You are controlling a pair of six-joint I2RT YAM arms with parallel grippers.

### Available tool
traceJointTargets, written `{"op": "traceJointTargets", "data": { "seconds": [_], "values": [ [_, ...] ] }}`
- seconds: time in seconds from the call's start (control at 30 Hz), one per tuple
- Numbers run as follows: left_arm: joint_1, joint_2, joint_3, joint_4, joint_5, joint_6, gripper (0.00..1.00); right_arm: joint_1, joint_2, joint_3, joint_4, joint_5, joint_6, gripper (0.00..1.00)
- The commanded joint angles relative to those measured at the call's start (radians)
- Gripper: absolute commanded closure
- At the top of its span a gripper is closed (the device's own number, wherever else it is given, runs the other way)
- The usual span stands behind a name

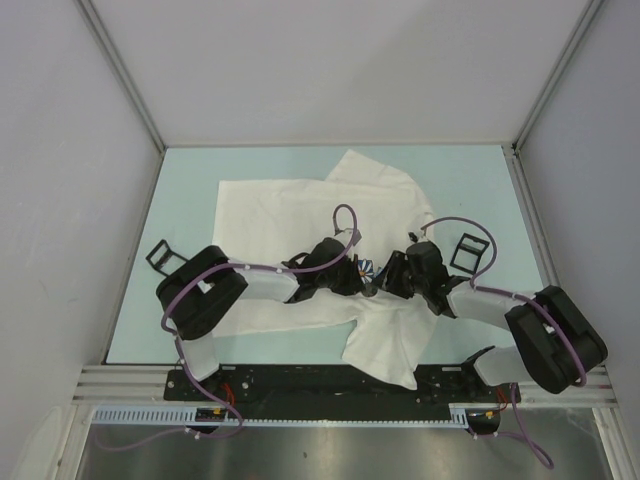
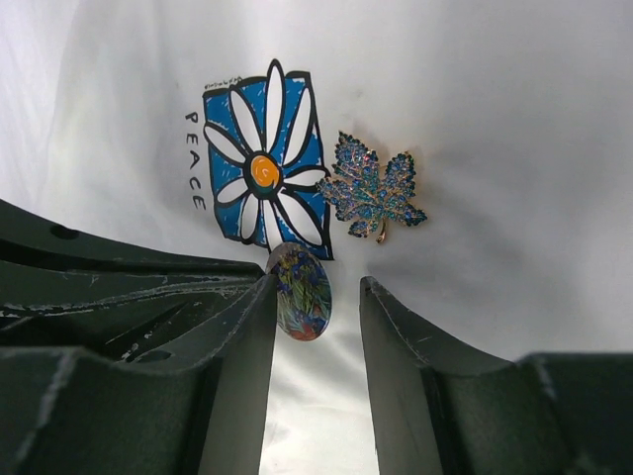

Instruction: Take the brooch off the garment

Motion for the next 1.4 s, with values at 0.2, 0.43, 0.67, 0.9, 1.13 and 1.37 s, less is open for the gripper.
{"op": "traceJointTargets", "data": {
  "seconds": [0.2, 0.43, 0.67, 0.9, 1.13, 1.37],
  "values": [
    [-0.002, 0.003, 0.037, -0.028, -0.037, -0.025, 0.96, -0.008, 0.046, 0.01, 0.078, -0.073, -0.003, 0.61],
    [-0.002, 0.006, 0.037, -0.025, -0.034, -0.025, 0.97, -0.002, 0.05, 0.01, 0.115, -0.119, -0.021, 0.73],
    [-0.002, 0.004, 0.04, -0.017, -0.028, -0.022, 0.97, 0.01, 0.036, 0.01, 0.117, -0.116, -0.035, 0.84],
    [-0.002, -0.017, 0.023, 0.001, -0.019, -0.028, 0.84, 0.046, -0.006, 0.01, 0.088, -0.05, -0.05, 0.93],
    [0.015, -0.078, -0.02, 0.009, 0.009, -0.052, 0.68, 0.142, -0.041, 0.063, -0.053, 0.162, -0.052, 1.0],
    [0.059, -0.166, -0.089, 0.052, 0.063, -0.08, 0.57, 0.257, -0.039, 0.136, -0.182, 0.417, -0.032, 1.0]
  ]
}}
